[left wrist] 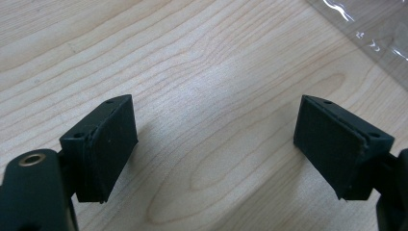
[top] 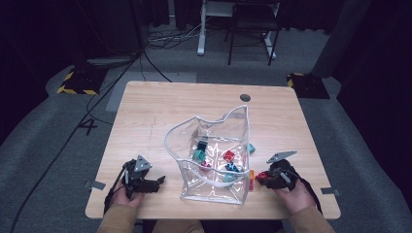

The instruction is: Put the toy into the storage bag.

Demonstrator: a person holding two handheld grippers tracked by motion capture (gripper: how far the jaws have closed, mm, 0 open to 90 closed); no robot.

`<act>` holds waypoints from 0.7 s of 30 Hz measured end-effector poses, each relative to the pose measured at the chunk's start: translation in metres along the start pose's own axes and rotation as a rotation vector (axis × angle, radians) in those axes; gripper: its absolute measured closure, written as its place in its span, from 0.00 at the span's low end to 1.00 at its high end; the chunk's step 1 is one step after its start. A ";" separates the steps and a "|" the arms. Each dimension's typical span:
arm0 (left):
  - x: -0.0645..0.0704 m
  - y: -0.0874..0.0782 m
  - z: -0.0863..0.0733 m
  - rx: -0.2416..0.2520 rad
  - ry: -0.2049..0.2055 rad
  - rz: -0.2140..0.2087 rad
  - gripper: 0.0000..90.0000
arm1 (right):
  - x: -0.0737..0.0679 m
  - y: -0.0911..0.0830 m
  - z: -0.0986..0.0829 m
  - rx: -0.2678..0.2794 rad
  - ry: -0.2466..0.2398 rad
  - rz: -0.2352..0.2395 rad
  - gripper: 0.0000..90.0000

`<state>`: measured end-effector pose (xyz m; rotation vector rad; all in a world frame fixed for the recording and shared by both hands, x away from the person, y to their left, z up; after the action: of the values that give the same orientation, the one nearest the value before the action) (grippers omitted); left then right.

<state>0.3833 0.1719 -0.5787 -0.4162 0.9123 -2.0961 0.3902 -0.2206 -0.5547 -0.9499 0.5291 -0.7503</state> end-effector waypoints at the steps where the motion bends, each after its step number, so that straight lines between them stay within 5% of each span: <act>1: 0.000 0.000 0.000 0.000 0.000 0.000 0.17 | 0.000 -0.002 0.001 0.007 0.000 0.000 0.65; 21: 0.000 0.000 0.000 0.000 0.000 0.001 0.17 | -0.004 -0.062 0.037 0.179 0.001 0.037 0.65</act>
<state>0.3833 0.1719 -0.5787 -0.4162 0.9126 -2.0953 0.3921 -0.2208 -0.4821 -0.7719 0.4708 -0.7516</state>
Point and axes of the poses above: each handheld gripper's, and its own axes: y roughly forward along the jaws, z roughly out of its top, x roughly to its right, the point moved 10 cm from there along y, roughly forward along the jaws, and after that the axes turned 3 degrees about y, right-handed, at the moved point
